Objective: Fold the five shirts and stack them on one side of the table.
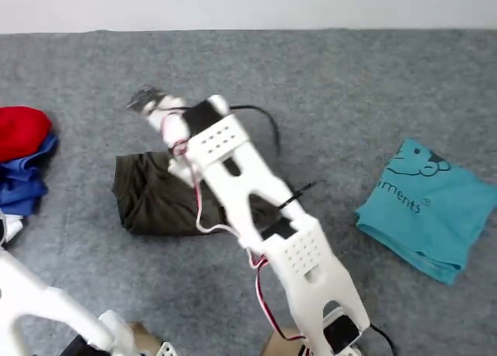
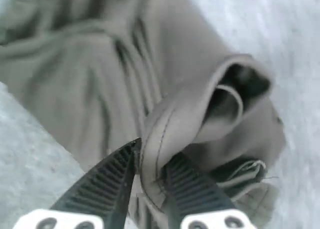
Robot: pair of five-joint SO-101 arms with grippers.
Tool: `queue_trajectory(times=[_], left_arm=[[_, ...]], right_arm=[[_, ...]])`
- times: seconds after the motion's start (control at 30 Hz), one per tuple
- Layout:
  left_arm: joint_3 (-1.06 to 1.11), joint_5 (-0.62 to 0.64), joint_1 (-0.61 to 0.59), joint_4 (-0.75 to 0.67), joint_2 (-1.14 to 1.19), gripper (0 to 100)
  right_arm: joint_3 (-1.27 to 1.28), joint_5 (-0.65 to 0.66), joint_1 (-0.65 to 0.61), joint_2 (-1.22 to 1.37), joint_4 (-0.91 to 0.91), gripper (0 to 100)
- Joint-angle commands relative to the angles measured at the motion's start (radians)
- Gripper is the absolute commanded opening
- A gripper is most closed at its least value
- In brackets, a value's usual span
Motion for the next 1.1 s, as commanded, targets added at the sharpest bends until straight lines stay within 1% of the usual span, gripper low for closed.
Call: queue_trajectory(times=[0.0,0.23,0.43,0.63,0.7,0.8,0.83,0.87,1.07], left_arm=[[-0.002,-0.012,0.003,-0.014,-0.037,1],[-0.001,-0.012,0.003,-0.012,-0.035,1],[0.001,-0.011,0.003,-0.011,-0.037,1],[0.059,-0.011,0.005,-0.014,-0.038,1],[0.071,-0.011,0.003,-0.015,-0.038,1],[0.073,-0.011,0.005,-0.017,-0.038,1],[0.073,-0.011,0.006,-0.017,-0.038,1],[0.073,-0.011,0.008,-0.017,-0.038,1],[0.073,-0.012,0.008,-0.018,-0.038,1]], right_arm=[[-0.011,0.031,-0.068,-0.077,-0.073,1.0],[-0.006,0.040,-0.147,-0.076,-0.182,1.0],[-0.011,0.040,-0.159,-0.022,-0.274,1.0],[-0.011,0.041,-0.176,0.005,-0.354,1.6],[-0.011,0.041,-0.176,0.002,-0.372,5.8],[-0.052,0.032,-0.177,0.002,-0.352,21.6],[-0.077,0.017,-0.180,0.002,-0.337,25.8],[-0.109,0.000,-0.182,0.002,-0.318,27.8],[-0.287,-0.009,-0.197,0.010,-0.202,28.1]])
